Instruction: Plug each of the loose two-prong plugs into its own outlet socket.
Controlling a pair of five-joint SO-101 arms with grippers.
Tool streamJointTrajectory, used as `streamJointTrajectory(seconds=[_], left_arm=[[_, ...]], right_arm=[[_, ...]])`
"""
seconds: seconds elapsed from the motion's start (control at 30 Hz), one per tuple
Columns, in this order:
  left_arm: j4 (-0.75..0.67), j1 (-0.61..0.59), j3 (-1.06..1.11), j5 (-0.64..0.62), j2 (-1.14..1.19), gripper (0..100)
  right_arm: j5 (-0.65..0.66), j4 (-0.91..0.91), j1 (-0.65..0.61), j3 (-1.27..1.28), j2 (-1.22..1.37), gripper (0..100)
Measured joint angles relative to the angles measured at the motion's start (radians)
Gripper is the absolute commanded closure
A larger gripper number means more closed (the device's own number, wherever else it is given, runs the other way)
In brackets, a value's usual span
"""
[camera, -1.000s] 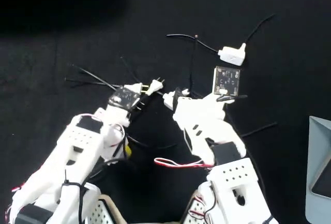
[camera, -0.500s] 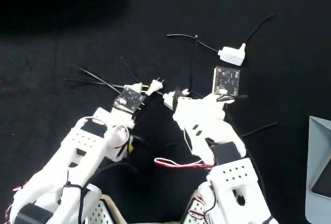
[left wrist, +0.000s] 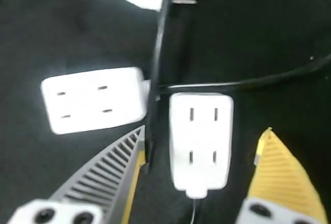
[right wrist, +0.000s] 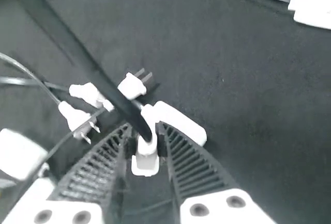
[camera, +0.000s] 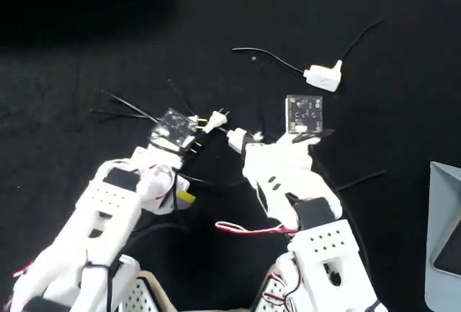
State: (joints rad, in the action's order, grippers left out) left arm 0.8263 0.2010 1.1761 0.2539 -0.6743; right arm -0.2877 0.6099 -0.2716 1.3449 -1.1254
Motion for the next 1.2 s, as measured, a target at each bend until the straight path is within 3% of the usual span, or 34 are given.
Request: streamJointTrajectory(seconds=[0.23,0.4,0.57,0.63,0.93,1.2], left_arm=[[0.276,-0.086,-0.011,0.003,-0.327,67],[0.385,-0.252,0.025,0.003,-0.588,67],[0.394,-0.483,0.066,0.000,-0.730,67],[0.394,-0.522,0.087,-0.002,-0.738,67],[0.344,-0.545,0.170,-0.063,-0.724,67],[0.321,-0.545,0.212,-0.063,-0.724,67]], right_arm=[[0.046,0.149,-0.135,-0.035,-0.002,98.6],[0.133,0.180,-0.249,-0.041,-0.002,98.6],[0.226,0.157,-0.365,-0.041,-0.002,98.6],[0.267,0.106,-0.405,-0.041,-0.002,98.6],[0.422,-0.173,-0.496,0.106,-0.002,98.7],[0.427,-0.212,-0.540,0.117,-0.002,98.7]])
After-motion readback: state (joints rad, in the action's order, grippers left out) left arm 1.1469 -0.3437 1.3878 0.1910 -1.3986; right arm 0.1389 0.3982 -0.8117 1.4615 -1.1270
